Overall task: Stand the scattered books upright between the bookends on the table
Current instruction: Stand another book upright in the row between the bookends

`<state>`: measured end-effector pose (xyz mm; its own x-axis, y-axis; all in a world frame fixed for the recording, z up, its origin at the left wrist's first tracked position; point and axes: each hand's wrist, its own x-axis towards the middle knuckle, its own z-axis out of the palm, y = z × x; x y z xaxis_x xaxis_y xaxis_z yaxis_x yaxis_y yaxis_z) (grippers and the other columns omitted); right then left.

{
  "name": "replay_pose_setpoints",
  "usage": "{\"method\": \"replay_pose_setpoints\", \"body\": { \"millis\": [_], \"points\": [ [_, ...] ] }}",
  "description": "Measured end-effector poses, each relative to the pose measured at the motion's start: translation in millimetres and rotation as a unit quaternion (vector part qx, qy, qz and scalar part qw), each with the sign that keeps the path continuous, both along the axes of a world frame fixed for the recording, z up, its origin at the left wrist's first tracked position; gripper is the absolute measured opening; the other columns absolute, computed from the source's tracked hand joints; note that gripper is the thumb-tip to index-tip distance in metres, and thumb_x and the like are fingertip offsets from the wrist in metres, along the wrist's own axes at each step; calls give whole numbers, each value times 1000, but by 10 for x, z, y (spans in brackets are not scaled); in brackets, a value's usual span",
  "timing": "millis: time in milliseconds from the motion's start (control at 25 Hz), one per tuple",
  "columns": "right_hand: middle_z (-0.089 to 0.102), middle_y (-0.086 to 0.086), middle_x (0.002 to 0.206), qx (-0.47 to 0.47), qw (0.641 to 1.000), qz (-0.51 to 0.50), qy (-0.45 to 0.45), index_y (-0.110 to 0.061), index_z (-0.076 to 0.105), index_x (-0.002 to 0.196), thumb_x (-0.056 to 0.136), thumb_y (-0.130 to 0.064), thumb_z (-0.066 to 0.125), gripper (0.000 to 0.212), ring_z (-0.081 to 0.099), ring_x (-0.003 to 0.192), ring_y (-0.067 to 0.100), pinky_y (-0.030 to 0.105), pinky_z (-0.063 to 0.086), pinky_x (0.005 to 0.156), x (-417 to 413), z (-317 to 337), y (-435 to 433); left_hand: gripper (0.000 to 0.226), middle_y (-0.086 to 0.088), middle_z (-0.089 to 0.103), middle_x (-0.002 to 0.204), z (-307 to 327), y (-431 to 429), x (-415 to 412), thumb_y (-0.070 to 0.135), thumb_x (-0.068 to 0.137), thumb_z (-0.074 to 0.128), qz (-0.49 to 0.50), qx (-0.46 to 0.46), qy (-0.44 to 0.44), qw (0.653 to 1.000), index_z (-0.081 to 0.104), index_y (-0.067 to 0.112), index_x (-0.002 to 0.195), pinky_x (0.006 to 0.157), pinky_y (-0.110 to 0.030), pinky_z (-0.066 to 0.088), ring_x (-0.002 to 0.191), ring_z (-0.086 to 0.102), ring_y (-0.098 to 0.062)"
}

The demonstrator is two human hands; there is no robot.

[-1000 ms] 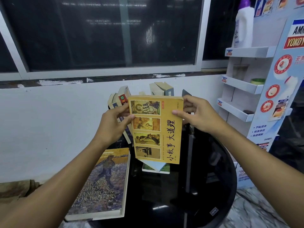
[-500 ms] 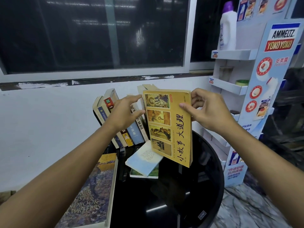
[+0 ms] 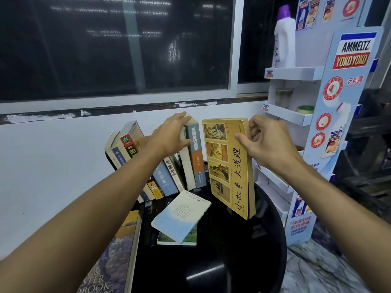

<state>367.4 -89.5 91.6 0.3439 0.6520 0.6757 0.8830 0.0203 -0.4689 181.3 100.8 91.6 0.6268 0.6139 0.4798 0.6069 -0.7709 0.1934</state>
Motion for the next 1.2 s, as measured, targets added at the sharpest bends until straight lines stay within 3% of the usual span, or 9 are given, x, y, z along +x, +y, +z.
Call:
{"method": "replay_pose_setpoints", "body": {
  "millis": [160,280,360,640,840,1080,1200],
  "points": [
    [70,2,79,-9,1000,-23,-12,-8,62,88,90,-31,75,27,63,68,8,24,53,56,13,16,111,78,3,21,168,37,76,211,31,91,73,4,12,51,999,32,25,157,117,-48,33,154,21,-22],
    [69,2,79,-7,999,-35,-19,-9,62,88,90,-31,74,26,65,70,15,35,58,61,20,20,222,71,1,25,166,47,103,335,30,94,69,-1,24,79,997,34,26,156,117,-48,32,153,21,-23],
    [69,2,80,-4,999,-35,-22,-9,62,88,90,-30,74,25,66,72,18,39,58,65,21,20,305,64,-1,36,161,25,126,376,30,94,69,-6,21,68,997,43,25,152,114,-48,37,148,33,-25],
    [66,3,80,3,999,-36,-25,-10,59,88,91,-29,73,24,61,69,20,32,51,59,0,-40,616,47,-6,61,137,34,188,302,24,93,70,7,26,21,999,58,18,138,96,-48,54,124,58,-30],
    [55,-3,76,22,999,-37,-17,-12,52,88,94,-27,69,23,48,62,10,16,30,50,-71,-122,812,40,-8,65,128,41,192,250,30,94,70,16,10,20,1000,62,15,130,89,-45,57,115,62,-30],
    [53,-4,79,76,996,-27,-25,-18,47,92,96,-26,66,22,46,67,15,8,27,51,-129,-319,1097,55,-5,61,137,21,180,225,36,94,68,32,11,22,999,52,25,146,89,-40,51,124,58,-28],
    [55,-3,82,87,996,-29,-16,-14,50,95,96,-27,66,20,48,70,15,11,30,55,-113,-426,1257,52,-5,63,133,15,199,216,38,94,68,38,13,26,999,55,25,143,86,-39,50,121,59,-27]
  ]
}}
